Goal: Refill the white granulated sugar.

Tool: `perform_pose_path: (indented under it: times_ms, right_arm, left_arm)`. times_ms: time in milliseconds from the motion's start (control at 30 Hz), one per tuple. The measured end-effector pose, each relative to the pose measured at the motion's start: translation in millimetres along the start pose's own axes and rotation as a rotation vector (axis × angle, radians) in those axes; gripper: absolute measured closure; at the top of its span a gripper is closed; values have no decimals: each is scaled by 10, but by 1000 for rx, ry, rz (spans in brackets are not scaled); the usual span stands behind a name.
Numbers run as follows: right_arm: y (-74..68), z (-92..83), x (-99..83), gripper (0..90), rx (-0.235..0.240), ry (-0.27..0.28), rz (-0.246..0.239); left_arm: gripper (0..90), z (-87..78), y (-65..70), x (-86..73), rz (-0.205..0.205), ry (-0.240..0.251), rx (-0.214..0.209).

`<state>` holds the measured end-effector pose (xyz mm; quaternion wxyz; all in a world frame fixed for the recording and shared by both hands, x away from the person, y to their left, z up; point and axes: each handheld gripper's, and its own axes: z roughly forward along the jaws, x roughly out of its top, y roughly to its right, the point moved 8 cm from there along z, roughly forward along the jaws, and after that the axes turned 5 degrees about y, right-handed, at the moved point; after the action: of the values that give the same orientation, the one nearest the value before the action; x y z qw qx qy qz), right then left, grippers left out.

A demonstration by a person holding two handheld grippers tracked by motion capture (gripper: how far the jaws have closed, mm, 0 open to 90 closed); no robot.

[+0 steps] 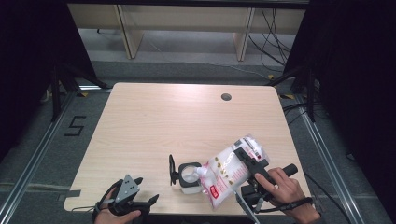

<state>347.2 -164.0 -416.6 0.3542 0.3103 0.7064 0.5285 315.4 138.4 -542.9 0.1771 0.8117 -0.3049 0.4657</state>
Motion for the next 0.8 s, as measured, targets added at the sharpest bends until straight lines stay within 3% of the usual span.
perform_pose_path:
  times_ms: [33,67,100,133,200,267,300,333,367,433,533,600,633,700,767,800]
  right_arm:
    - [3,-9,-10,480,8,-6,-7]
    - [-48,-30,-32,480,25,-34,46]
    - [-24,-30,-30,480,20,-27,21]
    - [3,-27,-19,481,12,-13,-4]
    - [-34,-40,-24,481,19,-30,38]
    - [24,-36,1,481,10,-7,-16]
    - [27,-35,9,481,-3,3,-8]
    - [-7,-46,4,481,14,-13,25]
    - [8,-54,6,481,20,-22,4]
    - [11,-50,21,481,3,-7,11]
    - [-10,-53,23,481,17,-12,32]
    - [-6,-48,26,481,15,-5,24]
    - [21,-44,31,481,5,3,-2]
    - [8,-52,13,481,20,-11,10]
    - [29,-48,11,481,10,2,-11]
    - [-18,-58,-9,482,12,-15,41]
  left_arm:
    - [184,-9,-19,-5,15,-14,4]
    - [184,-3,-12,-3,11,-8,3]
    - [184,11,10,7,5,16,-6]
    - [184,-15,-6,-16,31,-19,-10]
    - [184,9,7,8,3,8,-8]
    - [184,0,-1,4,13,1,-7]
    - [184,-13,-12,-10,34,-11,-7]
    - [184,-15,-11,-14,29,-12,-6]
    - [184,-2,-3,-4,6,-1,0]
    - [184,-4,-9,-2,5,-7,4]
    - [184,-12,-9,-11,35,-11,-9]
    - [184,-2,-10,-3,7,-6,3]
    - [184,-3,3,2,-1,-2,-3]
    - [184,-14,-10,-12,34,-11,-8]
    - [184,5,1,5,0,8,-4]
    - [184,-12,-28,-4,30,-15,1]
